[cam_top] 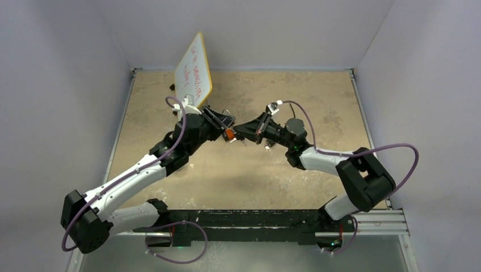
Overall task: Unlock with the key
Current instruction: Unlock the lock.
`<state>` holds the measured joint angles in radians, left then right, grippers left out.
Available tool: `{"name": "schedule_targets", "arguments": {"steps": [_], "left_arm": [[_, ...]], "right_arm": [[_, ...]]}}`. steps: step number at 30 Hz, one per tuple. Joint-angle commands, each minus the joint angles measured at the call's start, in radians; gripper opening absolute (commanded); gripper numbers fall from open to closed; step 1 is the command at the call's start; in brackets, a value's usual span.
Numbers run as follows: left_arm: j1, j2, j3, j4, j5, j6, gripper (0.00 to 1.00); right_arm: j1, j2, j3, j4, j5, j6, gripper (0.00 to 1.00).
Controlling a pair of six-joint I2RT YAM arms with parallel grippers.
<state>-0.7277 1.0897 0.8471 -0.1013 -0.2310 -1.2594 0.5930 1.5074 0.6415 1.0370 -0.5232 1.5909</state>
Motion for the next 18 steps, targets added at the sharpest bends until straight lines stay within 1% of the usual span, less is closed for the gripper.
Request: {"name": "schedule_targets", "arguments": {"steps": [1,3,5,7,8,11,12,14,16,18], "left_arm": [[-0.026,-0.036,-0.045,0.245,0.192,0.029,0.07],[-0.026,-0.039,-0.067,0.295,0.195,0.035,0.07],[-0.026,-0.043,-0.075,0.309,0.179,0.056,0.06],[-0.026,-0.050,-0.074,0.295,0.141,0.103,0.06],[-0.026,-0.055,-0.076,0.282,0.116,0.127,0.06],[-0.026,-0.075,-0.090,0.291,0.052,0.252,0.07],[-0.026,-0.084,-0.101,0.309,0.034,0.310,0.07],[-0.026,-0.102,-0.126,0.358,0.020,0.435,0.08],[-0.026,-0.119,-0.148,0.403,0.018,0.562,0.09],[-0.026,-0.135,-0.176,0.463,0.061,0.703,0.08]], "right_arm": [[-0.007,0.019,-0.027,0.363,0.072,0.304,0.00],[-0.007,0.004,-0.039,0.387,0.088,0.348,0.00],[-0.006,-0.024,-0.044,0.360,0.070,0.352,0.00],[-0.016,-0.062,-0.045,0.307,0.043,0.298,0.00],[-0.026,-0.089,-0.043,0.235,0.018,0.235,0.02],[-0.053,-0.189,-0.059,0.002,-0.032,-0.026,0.40],[-0.059,-0.242,-0.068,-0.066,-0.040,-0.123,0.49],[-0.062,-0.331,-0.061,-0.240,-0.046,-0.305,0.56],[-0.062,-0.410,-0.020,-0.464,-0.019,-0.513,0.59],[-0.062,-0.460,0.038,-0.662,-0.002,-0.691,0.61]]}}
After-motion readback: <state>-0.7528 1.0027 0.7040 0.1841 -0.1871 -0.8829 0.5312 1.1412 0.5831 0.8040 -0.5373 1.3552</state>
